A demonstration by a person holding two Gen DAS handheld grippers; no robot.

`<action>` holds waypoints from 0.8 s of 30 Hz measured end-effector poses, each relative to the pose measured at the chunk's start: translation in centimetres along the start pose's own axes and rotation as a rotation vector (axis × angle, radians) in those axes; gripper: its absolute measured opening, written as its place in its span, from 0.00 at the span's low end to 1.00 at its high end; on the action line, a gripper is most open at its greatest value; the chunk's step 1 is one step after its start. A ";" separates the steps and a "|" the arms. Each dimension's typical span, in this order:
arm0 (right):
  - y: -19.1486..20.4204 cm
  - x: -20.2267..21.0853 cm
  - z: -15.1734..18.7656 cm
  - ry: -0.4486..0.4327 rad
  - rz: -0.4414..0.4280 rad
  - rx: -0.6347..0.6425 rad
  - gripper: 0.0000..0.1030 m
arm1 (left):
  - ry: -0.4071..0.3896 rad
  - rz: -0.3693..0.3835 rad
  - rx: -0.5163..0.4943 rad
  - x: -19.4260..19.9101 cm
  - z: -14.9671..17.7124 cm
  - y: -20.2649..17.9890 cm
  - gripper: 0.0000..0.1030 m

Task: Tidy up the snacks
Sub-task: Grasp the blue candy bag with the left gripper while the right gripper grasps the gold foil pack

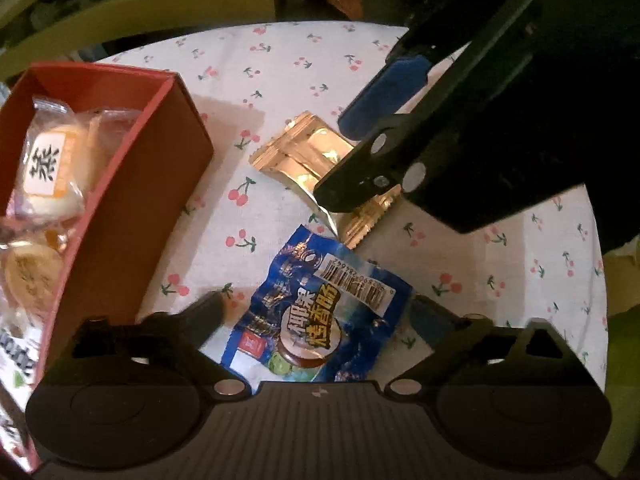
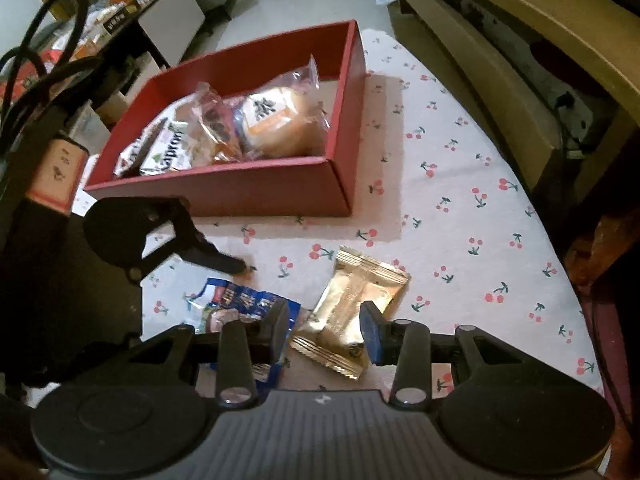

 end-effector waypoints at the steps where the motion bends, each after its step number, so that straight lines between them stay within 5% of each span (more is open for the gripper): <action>1: -0.2 -0.1 0.0 0.004 0.005 -0.003 0.52 | -0.014 -0.006 0.009 0.0 0.1 0.0 1.00; 11: -1.8 -1.1 0.2 0.029 0.072 -0.093 0.59 | -0.042 -0.135 0.277 3.0 2.6 -1.0 0.80; 19: -0.7 -2.4 0.1 0.025 0.076 -0.094 0.64 | -0.088 -0.215 0.515 4.4 4.5 -1.1 0.80; 24: -0.2 -2.9 0.1 0.019 0.096 -0.023 0.72 | -0.078 -0.255 0.497 3.1 3.2 -0.6 0.88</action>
Point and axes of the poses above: each gripper's, at about its wrist camera, not at the fingertips, and x roughly against the way its jaws point, y to its left, z to its underside, the point moved 10 cm from there along -x, roughly the way its jaws point, and after that the axes turned 12 degrees about -y, right-handed, at the moved point
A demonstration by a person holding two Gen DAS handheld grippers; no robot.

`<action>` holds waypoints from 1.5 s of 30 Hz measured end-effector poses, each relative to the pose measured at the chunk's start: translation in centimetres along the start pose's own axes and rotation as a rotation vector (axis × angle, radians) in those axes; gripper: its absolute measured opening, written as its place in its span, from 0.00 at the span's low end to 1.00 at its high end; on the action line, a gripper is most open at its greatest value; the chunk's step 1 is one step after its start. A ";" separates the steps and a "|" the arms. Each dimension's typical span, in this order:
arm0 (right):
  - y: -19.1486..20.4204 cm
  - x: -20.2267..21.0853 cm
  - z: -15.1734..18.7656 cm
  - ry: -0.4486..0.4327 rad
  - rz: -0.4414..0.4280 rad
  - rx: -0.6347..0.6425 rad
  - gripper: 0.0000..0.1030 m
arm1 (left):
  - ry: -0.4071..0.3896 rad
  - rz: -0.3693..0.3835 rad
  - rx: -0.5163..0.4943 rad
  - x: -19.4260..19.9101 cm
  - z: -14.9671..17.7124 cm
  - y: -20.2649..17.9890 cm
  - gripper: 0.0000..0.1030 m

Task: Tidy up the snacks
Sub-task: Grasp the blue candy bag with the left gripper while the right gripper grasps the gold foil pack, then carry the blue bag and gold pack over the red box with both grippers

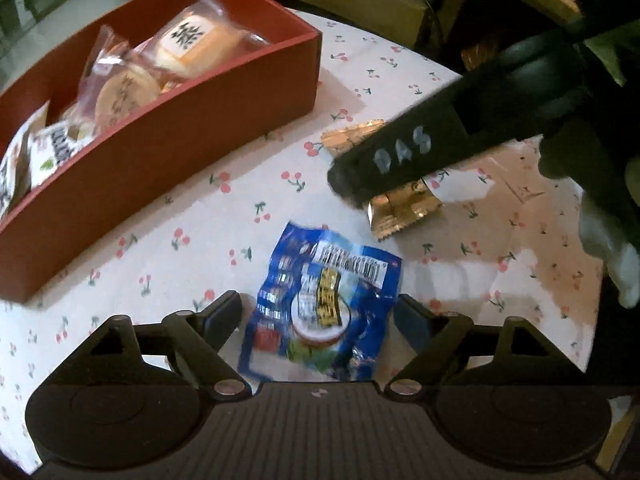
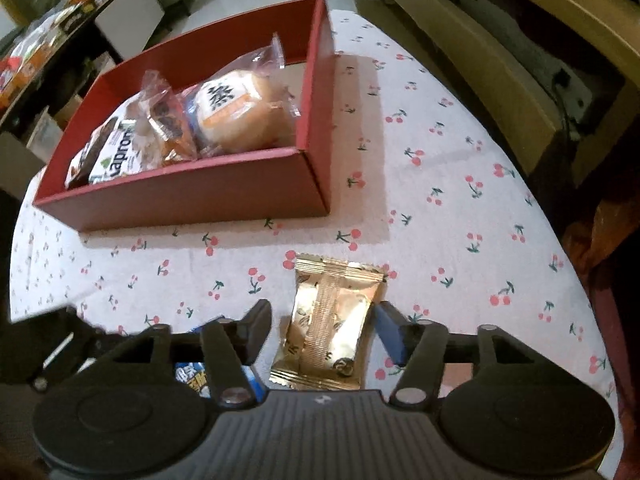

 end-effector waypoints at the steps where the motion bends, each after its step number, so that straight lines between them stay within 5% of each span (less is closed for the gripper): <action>1: 0.0 0.0 0.0 -0.001 0.004 0.014 0.72 | -0.003 -0.006 -0.007 -0.3 -0.2 -0.1 0.90; 7: 0.5 -0.1 0.3 -0.007 0.048 0.131 0.66 | -0.013 -0.011 -0.036 -1.1 -0.5 -0.7 0.92; 12: 0.5 0.3 0.5 -0.019 0.071 0.189 0.52 | -0.028 -0.029 0.000 -0.3 -1.0 -0.1 0.74; 29: 2.8 4.3 1.1 -0.097 -0.011 0.154 0.52 | -0.092 -0.077 0.221 4.2 0.0 2.6 0.74; 45: 5.7 5.8 0.6 -0.158 -0.045 0.149 0.52 | -0.152 -0.117 0.299 6.8 0.0 4.7 0.73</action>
Point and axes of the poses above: each gripper's, at about its wrist camera, not at the fingertips, and x roughly against the way its jaws point, y to its left, z to its underside, the point moved 10 cm from there along -x, roughly the way its jaws point, and after that the axes turned 12 degrees about -y, right-handed, at the moved point
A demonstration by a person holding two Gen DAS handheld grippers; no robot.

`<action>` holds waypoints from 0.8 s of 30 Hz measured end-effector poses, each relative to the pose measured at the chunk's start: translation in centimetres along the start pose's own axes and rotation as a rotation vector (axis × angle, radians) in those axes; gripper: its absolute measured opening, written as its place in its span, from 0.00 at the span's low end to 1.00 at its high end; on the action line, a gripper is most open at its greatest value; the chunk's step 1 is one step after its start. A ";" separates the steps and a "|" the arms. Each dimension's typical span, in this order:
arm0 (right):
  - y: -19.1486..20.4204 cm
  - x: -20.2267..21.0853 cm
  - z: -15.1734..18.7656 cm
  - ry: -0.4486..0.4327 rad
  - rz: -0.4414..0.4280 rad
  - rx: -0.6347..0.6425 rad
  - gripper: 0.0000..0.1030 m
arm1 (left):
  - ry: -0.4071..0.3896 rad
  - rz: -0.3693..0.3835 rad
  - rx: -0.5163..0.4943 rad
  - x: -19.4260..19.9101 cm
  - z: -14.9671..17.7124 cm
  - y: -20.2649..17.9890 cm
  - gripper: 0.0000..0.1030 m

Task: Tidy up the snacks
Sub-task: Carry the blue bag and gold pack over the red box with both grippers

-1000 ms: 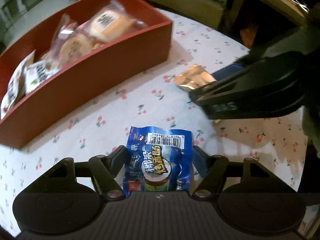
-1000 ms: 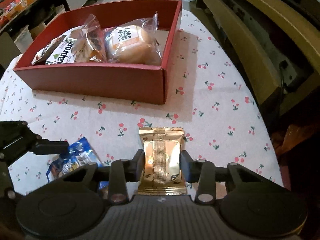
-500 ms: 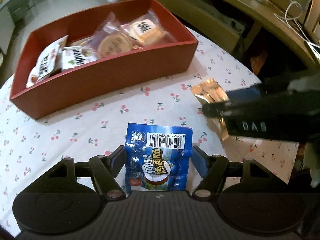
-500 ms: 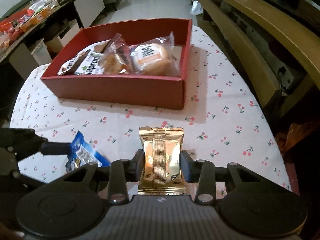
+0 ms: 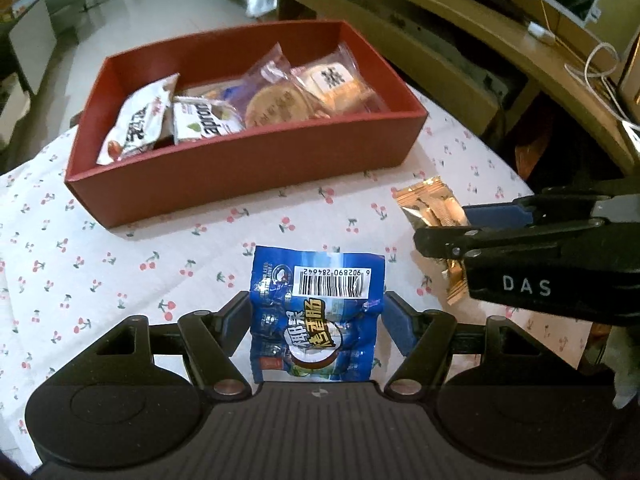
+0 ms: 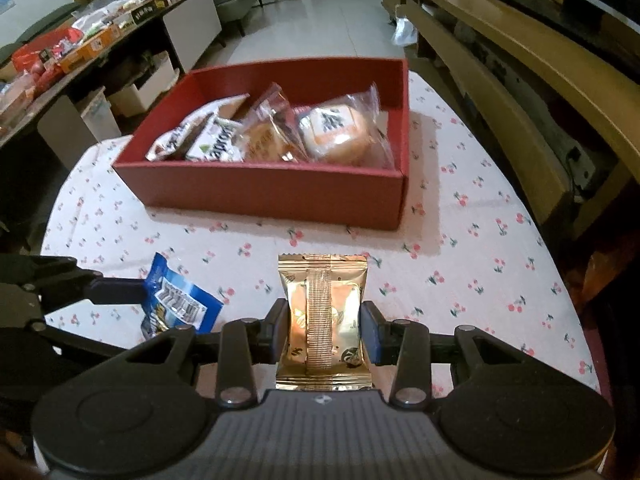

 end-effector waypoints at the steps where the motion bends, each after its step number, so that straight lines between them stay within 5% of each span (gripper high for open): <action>1: 0.2 0.0 -0.2 -0.006 -0.003 0.000 0.52 | -0.006 -0.001 0.004 0.1 -0.2 0.1 0.73; 24: 0.3 0.6 -5.0 -0.122 -0.006 -0.049 0.52 | -0.128 -0.027 0.106 1.9 -5.6 2.8 0.73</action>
Point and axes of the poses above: each gripper's, at about its wrist camera, not at the fingertips, and x roughly against the way its jaws point, y to its left, z to its underside, the point moved 10 cm from there along -x, roughly the way its jaws point, and after that the axes turned 12 degrees about -y, right-handed, at the moved point
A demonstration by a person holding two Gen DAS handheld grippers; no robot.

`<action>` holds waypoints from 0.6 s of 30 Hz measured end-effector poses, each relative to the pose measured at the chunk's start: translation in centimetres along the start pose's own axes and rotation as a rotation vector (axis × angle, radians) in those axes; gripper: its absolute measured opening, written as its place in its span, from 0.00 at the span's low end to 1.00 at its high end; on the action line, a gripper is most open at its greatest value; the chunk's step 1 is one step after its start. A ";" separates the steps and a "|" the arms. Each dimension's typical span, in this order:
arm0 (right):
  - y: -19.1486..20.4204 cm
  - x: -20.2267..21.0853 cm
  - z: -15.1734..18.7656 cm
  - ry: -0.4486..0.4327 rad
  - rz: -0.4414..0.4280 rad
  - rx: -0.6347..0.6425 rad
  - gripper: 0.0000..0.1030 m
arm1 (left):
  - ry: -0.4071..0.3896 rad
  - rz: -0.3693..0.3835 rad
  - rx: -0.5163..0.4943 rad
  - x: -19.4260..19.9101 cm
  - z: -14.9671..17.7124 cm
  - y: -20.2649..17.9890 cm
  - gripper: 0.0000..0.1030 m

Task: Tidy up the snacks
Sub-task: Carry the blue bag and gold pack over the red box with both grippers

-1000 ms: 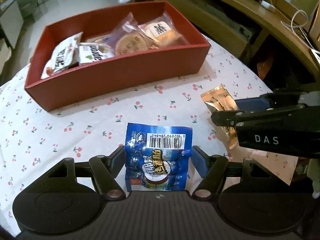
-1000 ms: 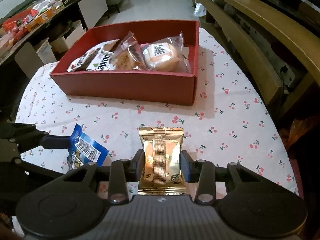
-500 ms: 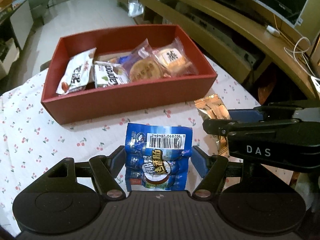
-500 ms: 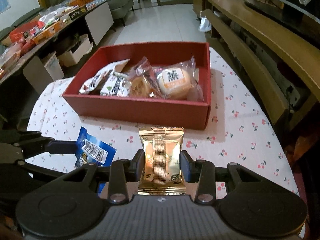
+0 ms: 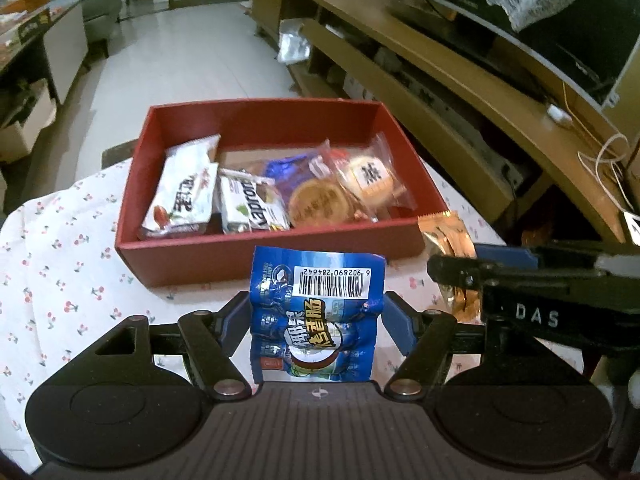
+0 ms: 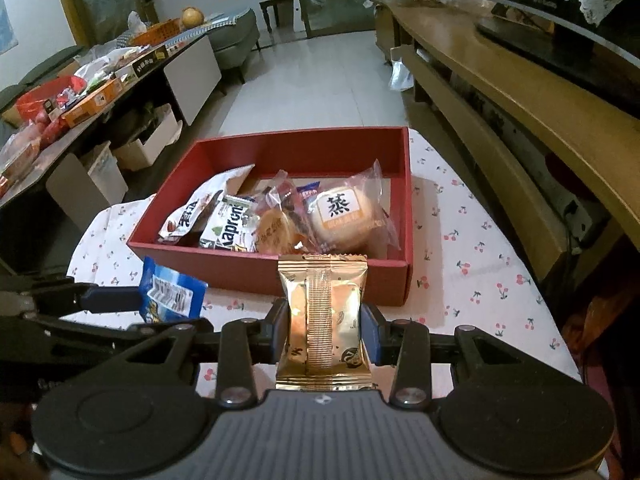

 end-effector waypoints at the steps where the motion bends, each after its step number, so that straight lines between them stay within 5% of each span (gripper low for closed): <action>1: 0.1 0.0 -0.1 -0.003 -0.002 0.001 0.52 | -0.003 -0.001 0.003 0.0 -0.2 0.0 0.73; 18: -0.2 -1.2 -4.4 -0.082 0.011 -0.049 0.52 | -0.081 -0.016 0.027 -0.8 -4.9 0.7 0.73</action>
Point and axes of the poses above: each gripper's, at about its wrist camera, not at the fingertips, and x roughly against the way its jaws point, y to its left, z to its underside, the point moved 10 cm from there along -x, roughly the way its jaws point, and after that the axes turned 12 degrees about -y, right-handed, at the moved point
